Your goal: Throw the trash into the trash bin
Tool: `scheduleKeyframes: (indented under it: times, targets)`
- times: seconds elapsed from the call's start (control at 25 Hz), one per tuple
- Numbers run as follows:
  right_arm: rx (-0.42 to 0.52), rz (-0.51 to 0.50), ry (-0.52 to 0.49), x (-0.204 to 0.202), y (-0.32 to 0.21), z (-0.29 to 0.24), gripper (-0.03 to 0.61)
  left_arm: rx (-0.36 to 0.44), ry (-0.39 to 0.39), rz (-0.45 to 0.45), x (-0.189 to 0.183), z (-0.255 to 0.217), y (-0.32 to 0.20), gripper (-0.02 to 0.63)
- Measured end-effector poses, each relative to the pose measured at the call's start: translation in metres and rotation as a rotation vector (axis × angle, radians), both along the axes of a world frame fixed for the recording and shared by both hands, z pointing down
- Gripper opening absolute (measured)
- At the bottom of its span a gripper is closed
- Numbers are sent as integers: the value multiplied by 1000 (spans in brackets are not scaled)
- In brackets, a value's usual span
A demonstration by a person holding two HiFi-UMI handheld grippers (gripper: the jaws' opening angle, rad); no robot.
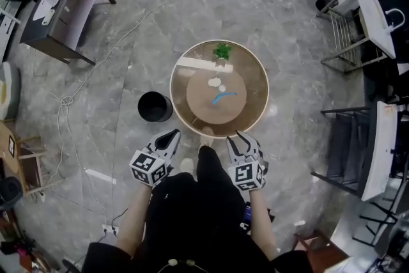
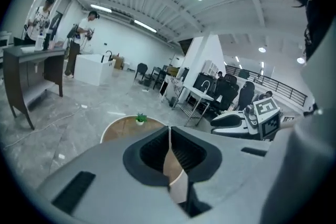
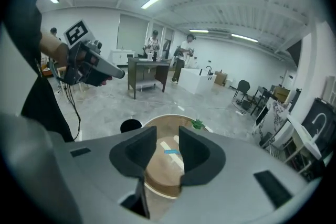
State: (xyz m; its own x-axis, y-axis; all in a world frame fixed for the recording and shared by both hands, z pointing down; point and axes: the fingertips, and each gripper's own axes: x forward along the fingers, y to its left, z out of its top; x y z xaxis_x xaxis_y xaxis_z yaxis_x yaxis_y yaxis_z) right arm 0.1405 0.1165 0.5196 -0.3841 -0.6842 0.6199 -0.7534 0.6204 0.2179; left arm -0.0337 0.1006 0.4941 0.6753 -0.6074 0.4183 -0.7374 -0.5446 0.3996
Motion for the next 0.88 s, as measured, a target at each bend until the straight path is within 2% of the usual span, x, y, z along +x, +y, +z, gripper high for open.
scheduleKeyframes:
  times: [0.12,0.28,0.4,0.52,0.64,0.8,0.88]
  targets:
    - [-39,-66,57,11,-36,45,135,-108,8,-9,22,45,-30,3]
    - [-116,-143,121,18,-76,109,135,-252,-33,-15,43,113,-58,3]
    - [-215,-190,173,27,-92,169,129,-444,-99,22,52,178,-45,3]
    - [-354,-220,241,39,-92,223,124,-638,-153,89,55,222,-6,3]
    - [-421,-225,285,49,-101,250,123,-718,-156,101,55,240,15,3]
    - [-439,-223,326,55,-124,275,133,-815,-133,63,48,267,22,3]
    - [-450,-233,349,54,-135,291,142,-836,-137,60,42,280,13,3]
